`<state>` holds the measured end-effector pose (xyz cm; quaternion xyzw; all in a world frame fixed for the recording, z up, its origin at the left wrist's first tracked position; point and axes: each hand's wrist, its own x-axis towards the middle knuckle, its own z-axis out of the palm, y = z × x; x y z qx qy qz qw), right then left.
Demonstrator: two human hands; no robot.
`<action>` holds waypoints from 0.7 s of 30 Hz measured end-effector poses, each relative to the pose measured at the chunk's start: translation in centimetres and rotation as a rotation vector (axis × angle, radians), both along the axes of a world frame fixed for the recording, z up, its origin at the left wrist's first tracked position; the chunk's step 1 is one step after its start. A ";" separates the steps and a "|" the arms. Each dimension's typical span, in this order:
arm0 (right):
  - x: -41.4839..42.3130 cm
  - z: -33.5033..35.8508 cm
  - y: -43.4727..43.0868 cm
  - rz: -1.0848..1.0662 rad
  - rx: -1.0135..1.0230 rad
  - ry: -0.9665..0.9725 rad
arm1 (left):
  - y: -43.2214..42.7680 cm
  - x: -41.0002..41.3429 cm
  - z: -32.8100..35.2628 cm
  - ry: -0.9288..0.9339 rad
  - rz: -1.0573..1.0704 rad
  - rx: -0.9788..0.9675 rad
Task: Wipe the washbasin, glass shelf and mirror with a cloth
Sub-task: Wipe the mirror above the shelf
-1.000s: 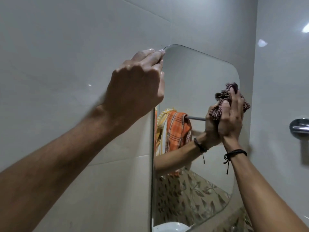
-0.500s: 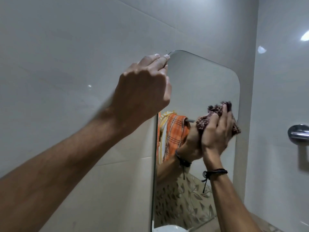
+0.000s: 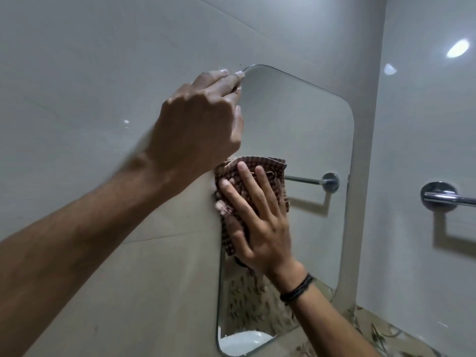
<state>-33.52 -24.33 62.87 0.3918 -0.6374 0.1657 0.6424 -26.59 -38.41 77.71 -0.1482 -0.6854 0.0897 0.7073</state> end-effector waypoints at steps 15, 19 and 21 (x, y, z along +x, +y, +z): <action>-10.7 1.1 10.8 0.025 -0.778 -0.441 | 0.2 0.2 0.0 0.009 0.022 -0.010; -9.9 0.2 9.7 0.029 -1.024 -0.629 | 0.1 0.2 0.1 0.023 0.035 0.000; -9.0 -0.3 8.7 0.026 -1.111 -0.703 | 0.0 0.1 0.0 0.024 0.038 -0.003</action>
